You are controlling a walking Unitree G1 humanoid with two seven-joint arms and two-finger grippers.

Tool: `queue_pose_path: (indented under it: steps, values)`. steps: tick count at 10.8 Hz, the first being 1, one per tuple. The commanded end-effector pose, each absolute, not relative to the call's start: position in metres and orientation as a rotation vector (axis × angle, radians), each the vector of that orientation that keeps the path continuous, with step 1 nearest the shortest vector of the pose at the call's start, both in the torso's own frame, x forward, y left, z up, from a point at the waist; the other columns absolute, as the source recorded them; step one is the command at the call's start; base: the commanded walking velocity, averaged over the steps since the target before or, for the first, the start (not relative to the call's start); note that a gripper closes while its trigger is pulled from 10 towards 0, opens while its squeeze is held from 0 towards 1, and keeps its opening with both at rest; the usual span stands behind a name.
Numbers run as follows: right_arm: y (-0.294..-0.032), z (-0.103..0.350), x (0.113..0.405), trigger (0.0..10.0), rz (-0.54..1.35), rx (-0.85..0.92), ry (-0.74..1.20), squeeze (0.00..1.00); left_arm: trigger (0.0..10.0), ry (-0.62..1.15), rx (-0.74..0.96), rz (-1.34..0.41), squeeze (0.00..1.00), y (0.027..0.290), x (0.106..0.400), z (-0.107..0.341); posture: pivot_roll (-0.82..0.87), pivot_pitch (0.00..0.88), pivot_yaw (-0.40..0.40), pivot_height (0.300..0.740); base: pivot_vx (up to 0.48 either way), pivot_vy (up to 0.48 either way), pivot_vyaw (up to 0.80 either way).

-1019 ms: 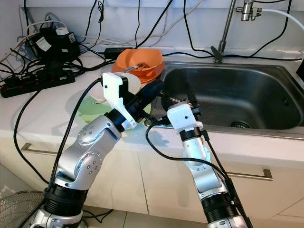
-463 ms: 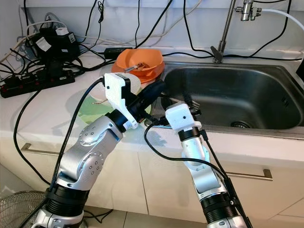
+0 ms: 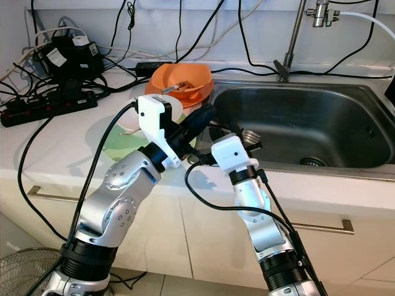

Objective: Kitchen organization

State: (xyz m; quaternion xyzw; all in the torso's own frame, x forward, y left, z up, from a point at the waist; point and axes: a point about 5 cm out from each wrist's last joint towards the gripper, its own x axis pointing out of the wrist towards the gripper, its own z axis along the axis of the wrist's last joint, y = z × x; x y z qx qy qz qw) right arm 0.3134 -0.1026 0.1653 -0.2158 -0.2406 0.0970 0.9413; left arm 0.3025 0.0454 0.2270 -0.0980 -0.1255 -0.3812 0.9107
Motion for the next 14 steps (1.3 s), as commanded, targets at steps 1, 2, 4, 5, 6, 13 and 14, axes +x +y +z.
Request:
queue_pose_path:
  steps: [1,2,4,5,6,13,14]
  values:
    - [-0.1090,0.1751,0.3134,5.8,0.152,-0.408,-0.527,0.00,10.0,-0.214,-0.173,-0.713,0.00,0.0559,0.3098,0.2180,0.06,0.005,0.092,0.740,0.000,0.000,0.00]
    - [-0.1093,0.1749,0.3136,5.8,0.149,-0.408,-0.526,0.00,10.0,-0.214,-0.172,-0.712,0.00,0.0558,0.3100,0.2179,0.06,0.005,0.093,0.740,0.000,0.000,0.00]
    - [-0.1105,0.1747,0.3143,10.0,0.143,-0.408,-0.521,0.00,10.0,-0.217,-0.160,-0.694,0.00,0.0568,0.3118,0.2180,0.06,0.004,0.091,0.740,0.000,0.000,0.00]
    - [-0.1104,0.1744,0.3143,10.0,0.144,-0.408,-0.520,0.00,10.0,-0.218,-0.159,-0.683,0.00,0.0581,0.3128,0.2180,0.06,0.005,0.090,0.740,0.000,0.000,0.00]
    - [-0.1102,0.1741,0.3143,10.0,0.144,-0.408,-0.518,0.00,10.0,-0.219,-0.152,-0.675,0.30,0.0592,0.3135,0.2177,0.06,0.006,0.090,0.740,0.000,0.000,0.00]
    - [-0.1102,0.1731,0.3146,0.0,0.145,-0.411,-0.513,0.00,10.0,-0.228,-0.145,-0.653,0.00,0.0605,0.3149,0.2186,0.07,0.008,0.088,0.740,0.000,0.000,0.00]
    - [-0.1103,0.1728,0.3148,0.0,0.144,-0.412,-0.511,0.00,10.0,-0.232,-0.145,-0.653,0.00,0.0607,0.3148,0.2193,0.07,0.007,0.088,0.740,0.000,0.000,0.00]
